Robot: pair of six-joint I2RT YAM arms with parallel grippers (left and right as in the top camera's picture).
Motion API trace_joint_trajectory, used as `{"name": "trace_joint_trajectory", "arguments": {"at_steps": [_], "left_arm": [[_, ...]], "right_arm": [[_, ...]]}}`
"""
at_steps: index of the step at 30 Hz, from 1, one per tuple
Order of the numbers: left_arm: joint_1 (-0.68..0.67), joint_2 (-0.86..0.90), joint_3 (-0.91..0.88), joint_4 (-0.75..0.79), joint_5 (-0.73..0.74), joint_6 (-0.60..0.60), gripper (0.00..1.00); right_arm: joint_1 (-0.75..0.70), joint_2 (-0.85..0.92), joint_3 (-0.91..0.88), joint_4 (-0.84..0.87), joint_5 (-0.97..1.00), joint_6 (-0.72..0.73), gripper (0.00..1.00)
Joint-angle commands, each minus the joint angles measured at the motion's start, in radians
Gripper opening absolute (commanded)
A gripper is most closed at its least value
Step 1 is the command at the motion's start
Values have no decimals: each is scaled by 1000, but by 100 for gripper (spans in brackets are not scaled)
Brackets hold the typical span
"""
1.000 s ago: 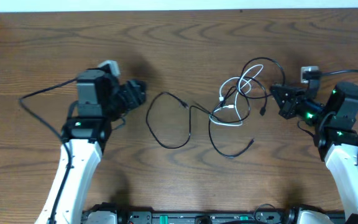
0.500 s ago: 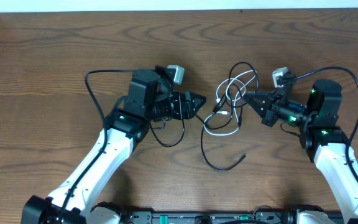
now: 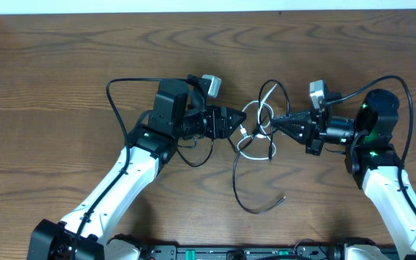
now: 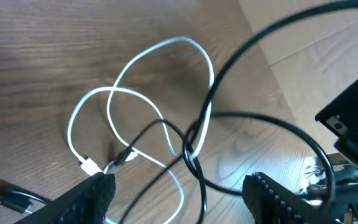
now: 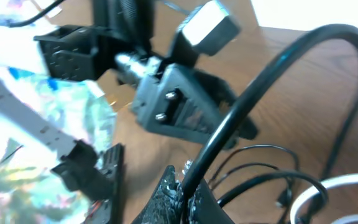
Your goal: Untangle cables
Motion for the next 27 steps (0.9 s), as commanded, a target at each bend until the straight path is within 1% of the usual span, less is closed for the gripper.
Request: {"name": "trace_joint_trajectory", "arguments": {"at_steps": [1,5,10,14,16,19,22,27], "left_arm": [[-5,12,14,5,21,17,71],[-6,12,14,6,21,16,71],[-6,12,14,43,25,8,71],[-5,12,14,123,94,-16,71],[-6,12,14,155,156,-18,71],[-5,12,14,170,239,-18,72],[-6,12,14,170,288,-18,71],[-6,13,14,183,300,-13,71]], "right_arm": [[29,-1,7,27,-105,9,1],[77,-1,7,89,-160,10,1],[126,-1,7,97,-160,9,1],[159,-1,7,111,-158,9,1],[167,-1,7,115,-156,9,1],[168,-1,7,127,-156,9,1],[169,-1,7,134,-156,9,1],[180,-1,7,134,-156,9,1]]}}
